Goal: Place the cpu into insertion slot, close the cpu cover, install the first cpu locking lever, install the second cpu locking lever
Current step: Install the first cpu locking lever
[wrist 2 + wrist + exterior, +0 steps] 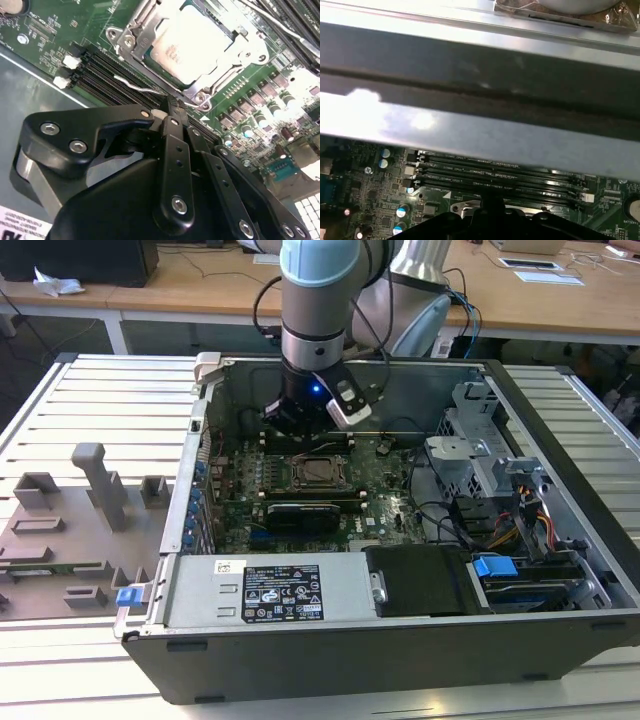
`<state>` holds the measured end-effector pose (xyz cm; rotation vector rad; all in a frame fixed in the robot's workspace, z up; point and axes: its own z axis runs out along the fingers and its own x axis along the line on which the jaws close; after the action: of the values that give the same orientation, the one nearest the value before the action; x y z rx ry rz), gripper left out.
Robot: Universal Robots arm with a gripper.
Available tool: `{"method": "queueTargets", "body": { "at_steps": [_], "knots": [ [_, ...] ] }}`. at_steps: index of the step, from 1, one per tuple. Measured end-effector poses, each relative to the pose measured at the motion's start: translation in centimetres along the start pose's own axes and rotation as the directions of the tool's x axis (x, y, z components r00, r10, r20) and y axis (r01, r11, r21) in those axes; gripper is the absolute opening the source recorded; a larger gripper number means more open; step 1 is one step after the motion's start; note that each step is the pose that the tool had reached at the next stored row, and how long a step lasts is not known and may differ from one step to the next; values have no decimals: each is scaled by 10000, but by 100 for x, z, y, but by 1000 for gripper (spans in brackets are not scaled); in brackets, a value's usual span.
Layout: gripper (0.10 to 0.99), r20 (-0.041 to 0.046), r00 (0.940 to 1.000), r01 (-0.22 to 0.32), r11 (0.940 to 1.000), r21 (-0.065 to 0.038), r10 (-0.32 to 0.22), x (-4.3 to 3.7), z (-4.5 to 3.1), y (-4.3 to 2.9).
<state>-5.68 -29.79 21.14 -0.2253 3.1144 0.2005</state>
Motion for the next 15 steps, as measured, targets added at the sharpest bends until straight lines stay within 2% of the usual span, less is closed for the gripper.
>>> {"method": "queueTargets", "body": {
  "at_steps": [5,11,15],
  "knots": [
    [106,-1,10000,-58,10000,-1,58,-91,26,-17],
    [106,-19,9999,-155,9999,-27,155,-246,64,-45],
    [106,-20,9997,-241,9997,-36,241,-282,71,-77]
  ]
}}
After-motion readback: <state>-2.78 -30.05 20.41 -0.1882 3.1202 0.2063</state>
